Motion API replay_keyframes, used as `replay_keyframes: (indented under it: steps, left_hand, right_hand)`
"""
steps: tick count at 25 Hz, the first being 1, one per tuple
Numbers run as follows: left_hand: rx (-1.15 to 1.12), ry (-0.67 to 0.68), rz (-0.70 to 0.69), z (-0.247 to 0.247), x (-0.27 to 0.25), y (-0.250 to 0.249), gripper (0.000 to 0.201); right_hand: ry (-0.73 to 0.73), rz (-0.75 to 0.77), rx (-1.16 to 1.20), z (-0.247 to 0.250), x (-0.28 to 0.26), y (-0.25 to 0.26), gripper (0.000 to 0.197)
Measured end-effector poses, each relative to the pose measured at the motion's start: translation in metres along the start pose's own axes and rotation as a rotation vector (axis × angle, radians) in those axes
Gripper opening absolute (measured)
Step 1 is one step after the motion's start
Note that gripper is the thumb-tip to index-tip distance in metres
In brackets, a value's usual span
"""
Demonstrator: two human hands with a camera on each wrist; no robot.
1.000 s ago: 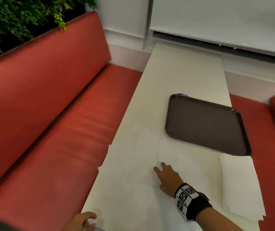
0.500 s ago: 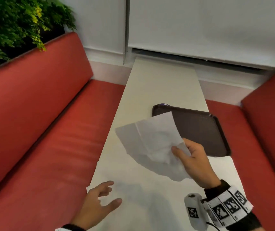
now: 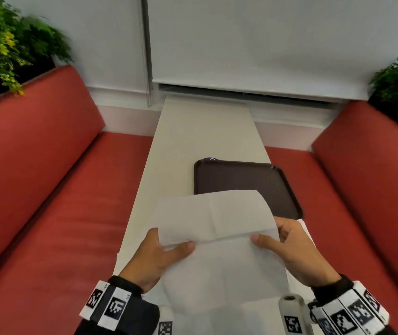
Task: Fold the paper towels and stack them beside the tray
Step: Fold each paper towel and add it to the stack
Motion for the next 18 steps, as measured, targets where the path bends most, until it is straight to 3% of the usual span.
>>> replay_keyframes:
  steps: [5,8,10,12,15,18]
  left_hand:
    - [0.024,-0.014,-0.057,-0.001,0.004,-0.019,0.063]
    - [-0.024,-0.044,-0.095,0.0,0.007,-0.031,0.059]
    - [-0.037,-0.064,-0.103,-0.002,0.01,-0.035,0.043]
    - [-0.045,-0.082,-0.074,-0.006,0.013,-0.037,0.008]
    - [-0.097,-0.111,0.032,-0.009,0.018,-0.029,0.025]
    - [-0.18,-0.078,0.066,-0.02,0.023,-0.025,0.023]
  right_hand:
    - [0.01,0.012,0.061,0.009,0.003,-0.008,0.026]
    - [0.008,0.001,0.113,0.017,0.007,-0.017,0.052]
    - [0.033,0.008,0.16,0.021,0.008,-0.02,0.059]
    - [0.041,0.017,0.196,0.026,0.009,-0.021,0.054]
    - [-0.077,-0.007,0.215,0.046,0.009,-0.03,0.023]
    - [-0.169,-0.084,0.28,0.063,0.003,-0.04,0.027]
Point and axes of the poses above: each hand's wrist, its own x-axis towards the middle knuckle, its own z-axis out of the back of the hand, y = z × x, the point moved 10 cm from there along x, towards the middle knuckle, and after that the axes turned 9 degrees about -y, right-handed, at the moved point
